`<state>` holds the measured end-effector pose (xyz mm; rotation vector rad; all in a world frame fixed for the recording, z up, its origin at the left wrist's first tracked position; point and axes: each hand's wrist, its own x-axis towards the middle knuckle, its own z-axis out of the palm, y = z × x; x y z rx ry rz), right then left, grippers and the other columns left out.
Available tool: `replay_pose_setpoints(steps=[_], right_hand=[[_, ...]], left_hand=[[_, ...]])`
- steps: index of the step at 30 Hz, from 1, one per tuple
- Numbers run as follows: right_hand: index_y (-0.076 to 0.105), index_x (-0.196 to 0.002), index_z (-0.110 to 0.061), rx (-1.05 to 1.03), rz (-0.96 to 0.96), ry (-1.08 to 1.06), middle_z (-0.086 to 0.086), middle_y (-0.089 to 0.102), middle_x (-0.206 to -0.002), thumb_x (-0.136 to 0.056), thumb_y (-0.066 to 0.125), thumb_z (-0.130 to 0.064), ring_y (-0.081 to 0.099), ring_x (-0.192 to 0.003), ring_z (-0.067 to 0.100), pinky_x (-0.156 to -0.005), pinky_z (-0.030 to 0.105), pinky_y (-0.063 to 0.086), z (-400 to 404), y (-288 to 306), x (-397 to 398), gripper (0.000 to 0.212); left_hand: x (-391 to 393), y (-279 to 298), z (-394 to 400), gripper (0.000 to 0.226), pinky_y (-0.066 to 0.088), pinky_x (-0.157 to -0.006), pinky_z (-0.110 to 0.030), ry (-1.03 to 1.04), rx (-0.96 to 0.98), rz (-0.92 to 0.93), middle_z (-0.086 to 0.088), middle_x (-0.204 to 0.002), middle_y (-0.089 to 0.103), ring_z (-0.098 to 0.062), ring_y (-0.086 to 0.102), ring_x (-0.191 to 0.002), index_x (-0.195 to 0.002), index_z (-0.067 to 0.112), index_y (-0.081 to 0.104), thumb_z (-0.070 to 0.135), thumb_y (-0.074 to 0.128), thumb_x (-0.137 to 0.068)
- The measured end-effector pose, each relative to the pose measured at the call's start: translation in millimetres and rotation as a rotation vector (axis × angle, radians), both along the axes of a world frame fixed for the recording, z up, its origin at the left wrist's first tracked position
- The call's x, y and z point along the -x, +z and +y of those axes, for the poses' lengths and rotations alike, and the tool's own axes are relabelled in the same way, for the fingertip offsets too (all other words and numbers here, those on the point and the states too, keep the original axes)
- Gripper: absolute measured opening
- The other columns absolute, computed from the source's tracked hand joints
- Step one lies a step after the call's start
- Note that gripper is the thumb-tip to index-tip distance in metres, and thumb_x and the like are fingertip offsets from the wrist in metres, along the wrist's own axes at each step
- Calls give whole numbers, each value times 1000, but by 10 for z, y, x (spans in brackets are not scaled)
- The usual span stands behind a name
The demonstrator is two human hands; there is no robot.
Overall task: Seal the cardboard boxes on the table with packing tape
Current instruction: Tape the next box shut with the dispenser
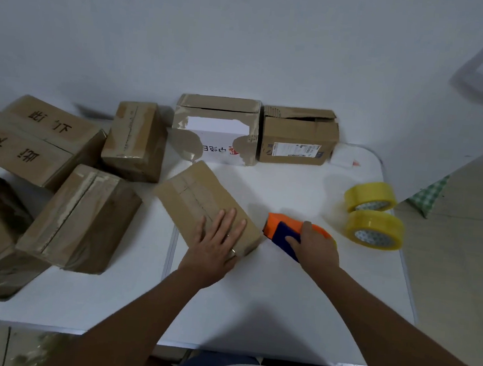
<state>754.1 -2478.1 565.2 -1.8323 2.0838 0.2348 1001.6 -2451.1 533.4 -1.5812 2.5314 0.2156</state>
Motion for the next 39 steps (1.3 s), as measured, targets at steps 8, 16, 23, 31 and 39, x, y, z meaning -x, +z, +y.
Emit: replay_pose_setpoints(steps=[8, 16, 23, 31, 39], right_hand=[[58, -113, -5, 168, -341, -20, 13, 59, -112, -90, 56, -10, 55, -104, 33, -86, 39, 41, 294, -159, -187, 23], [77, -100, -11, -223, -907, 43, 1, 72, -104, -97, 54, -7, 62, -90, 1, -80, 8, 44, 533, -41, -1134, 24], [76, -99, -5, -273, -793, -267, 12, 72, -105, -92, 55, -2, 67, -95, 21, -79, 21, 49, 398, -421, -1247, 22], [66, -64, -25, 16, -632, -358, 3, 69, -84, -80, 47, 6, 61, -75, 20, -64, 36, 51, 495, -336, -750, 39], [49, -111, 5, 80, -445, -325, 21, 52, -110, -92, 62, -20, 54, -99, 39, -80, 44, 44, 310, -380, -324, 33]], left_hand=[[-509, 150, 125, 98, -5, -121, -51, 127, -42, 81, -5, -163, -23, -27, -21, -150, -156, 27, -14, 72, 40, -88], [-558, -9, 223, 94, 6, -121, -52, 162, -130, 62, -6, -158, -34, -31, -29, -146, -152, 22, -24, 58, 43, -97], [-567, 20, 258, 92, 16, -122, -51, 139, -96, 8, -12, -162, -25, -34, -21, -149, -155, 17, -20, 42, 50, -100], [-873, 49, 106, 102, 7, -122, -55, -93, -110, -19, -5, -162, -28, -27, -25, -149, -155, 25, -20, 43, 60, -94], [-841, 65, 138, 76, 3, -125, -40, -249, -73, 113, 5, -165, 0, -10, -7, -151, -159, 22, 5, 36, 51, -100]])
